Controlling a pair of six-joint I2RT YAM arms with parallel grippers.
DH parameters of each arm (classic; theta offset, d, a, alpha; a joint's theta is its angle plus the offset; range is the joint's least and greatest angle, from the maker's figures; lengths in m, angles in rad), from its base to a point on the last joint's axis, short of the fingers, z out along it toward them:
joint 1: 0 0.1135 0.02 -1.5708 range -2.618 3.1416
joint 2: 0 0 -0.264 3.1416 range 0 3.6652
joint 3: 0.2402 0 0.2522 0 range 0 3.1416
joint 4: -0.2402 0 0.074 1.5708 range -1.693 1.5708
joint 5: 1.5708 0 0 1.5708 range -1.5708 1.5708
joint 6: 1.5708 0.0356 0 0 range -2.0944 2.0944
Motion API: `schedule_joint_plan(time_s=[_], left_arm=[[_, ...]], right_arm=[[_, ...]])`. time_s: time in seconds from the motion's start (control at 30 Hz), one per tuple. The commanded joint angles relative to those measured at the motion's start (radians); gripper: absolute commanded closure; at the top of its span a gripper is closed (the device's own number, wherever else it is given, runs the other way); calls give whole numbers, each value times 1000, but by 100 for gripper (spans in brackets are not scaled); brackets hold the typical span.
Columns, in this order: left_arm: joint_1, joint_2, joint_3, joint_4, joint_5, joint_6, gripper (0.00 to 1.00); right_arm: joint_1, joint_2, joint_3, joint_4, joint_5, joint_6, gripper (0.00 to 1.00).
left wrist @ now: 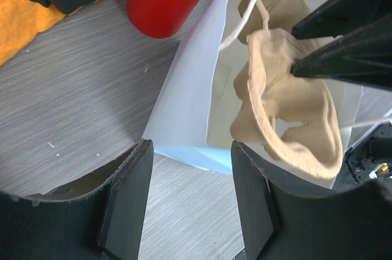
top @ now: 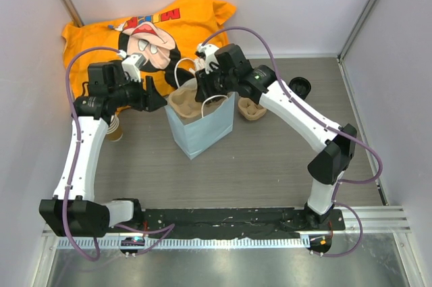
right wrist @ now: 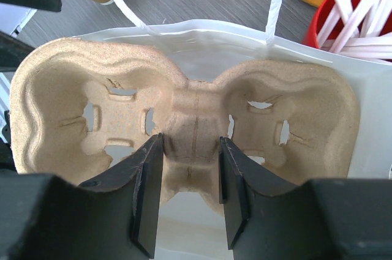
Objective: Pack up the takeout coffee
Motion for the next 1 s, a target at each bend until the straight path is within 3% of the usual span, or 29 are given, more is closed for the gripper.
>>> schedule_joint_plan(time_s=[0.0, 0.83, 0.97], left_arm=[[7, 10, 9, 37, 49, -24, 42], [7, 67, -29, 104, 74, -97, 44], [7, 62, -34, 104, 75, -93, 49]], right_arm=[[-7, -11, 32, 42, -47, 22, 71], [-8, -5, 31, 48, -30, 22, 71], [-8, -1, 31, 48, -17, 21, 71]])
